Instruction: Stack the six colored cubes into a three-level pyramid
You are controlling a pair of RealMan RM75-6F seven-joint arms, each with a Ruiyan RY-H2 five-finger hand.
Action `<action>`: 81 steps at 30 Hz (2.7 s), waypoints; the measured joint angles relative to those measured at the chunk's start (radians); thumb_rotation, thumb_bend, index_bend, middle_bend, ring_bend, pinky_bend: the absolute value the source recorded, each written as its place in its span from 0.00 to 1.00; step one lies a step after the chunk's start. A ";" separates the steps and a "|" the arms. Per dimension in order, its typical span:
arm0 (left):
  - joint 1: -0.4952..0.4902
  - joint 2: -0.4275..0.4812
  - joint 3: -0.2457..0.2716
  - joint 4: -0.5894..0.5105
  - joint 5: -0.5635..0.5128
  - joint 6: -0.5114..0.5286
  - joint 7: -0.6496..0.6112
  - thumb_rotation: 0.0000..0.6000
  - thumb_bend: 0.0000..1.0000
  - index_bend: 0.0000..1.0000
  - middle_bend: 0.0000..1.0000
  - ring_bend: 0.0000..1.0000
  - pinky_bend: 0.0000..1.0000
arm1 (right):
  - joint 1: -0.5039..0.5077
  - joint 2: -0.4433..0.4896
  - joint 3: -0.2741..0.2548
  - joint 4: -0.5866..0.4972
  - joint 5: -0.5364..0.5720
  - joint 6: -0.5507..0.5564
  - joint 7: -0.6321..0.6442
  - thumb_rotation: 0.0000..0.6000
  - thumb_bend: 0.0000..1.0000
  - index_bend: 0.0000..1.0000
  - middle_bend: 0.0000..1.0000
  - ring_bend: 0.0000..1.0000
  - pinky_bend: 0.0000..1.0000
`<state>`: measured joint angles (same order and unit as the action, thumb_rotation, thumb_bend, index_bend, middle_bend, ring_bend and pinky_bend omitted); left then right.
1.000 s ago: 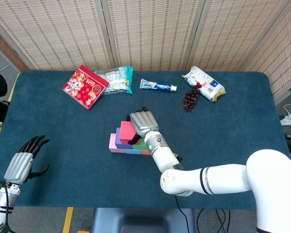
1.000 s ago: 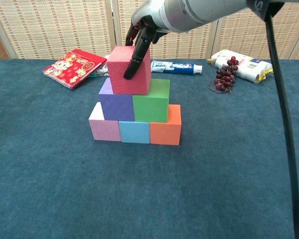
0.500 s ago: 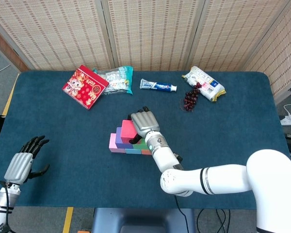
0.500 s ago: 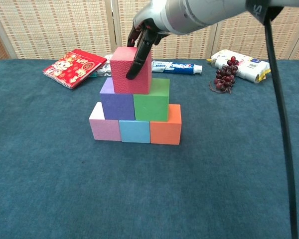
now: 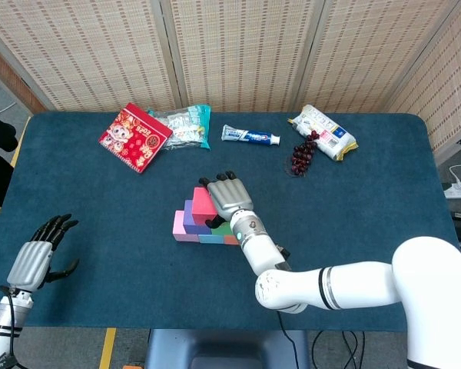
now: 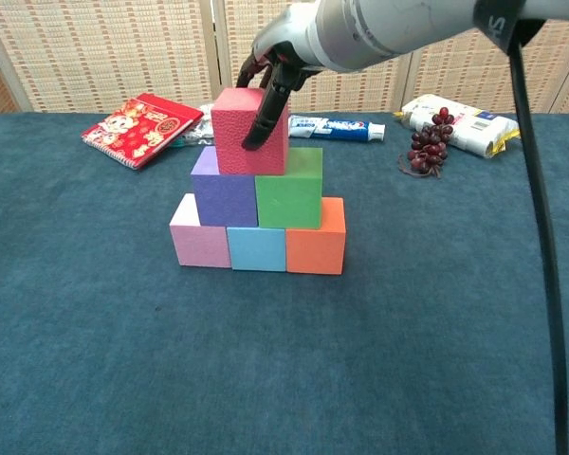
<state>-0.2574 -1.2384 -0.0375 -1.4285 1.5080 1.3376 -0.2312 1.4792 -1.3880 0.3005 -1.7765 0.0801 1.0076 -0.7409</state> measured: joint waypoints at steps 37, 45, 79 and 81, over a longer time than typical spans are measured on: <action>-0.003 0.001 -0.001 -0.003 0.001 0.000 0.002 1.00 0.33 0.14 0.03 0.02 0.13 | -0.039 0.010 0.009 -0.052 -0.062 0.036 0.004 1.00 0.28 0.15 0.27 0.11 0.00; -0.003 0.002 -0.002 -0.004 0.000 -0.001 0.004 1.00 0.33 0.14 0.03 0.01 0.13 | -0.050 -0.003 0.013 -0.047 -0.097 0.053 0.015 1.00 0.28 0.32 0.32 0.18 0.00; -0.008 0.002 0.000 -0.006 -0.004 -0.013 0.002 1.00 0.33 0.14 0.03 0.01 0.13 | -0.072 -0.023 0.018 -0.047 -0.128 0.078 -0.014 1.00 0.28 0.41 0.39 0.23 0.00; -0.007 0.001 0.000 -0.004 -0.004 -0.013 -0.001 1.00 0.33 0.13 0.03 0.01 0.12 | -0.073 -0.024 0.018 -0.047 -0.128 0.078 -0.016 1.00 0.28 0.38 0.39 0.23 0.00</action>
<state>-0.2648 -1.2372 -0.0373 -1.4325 1.5036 1.3247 -0.2318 1.4065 -1.4119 0.3188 -1.8239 -0.0483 1.0859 -0.7573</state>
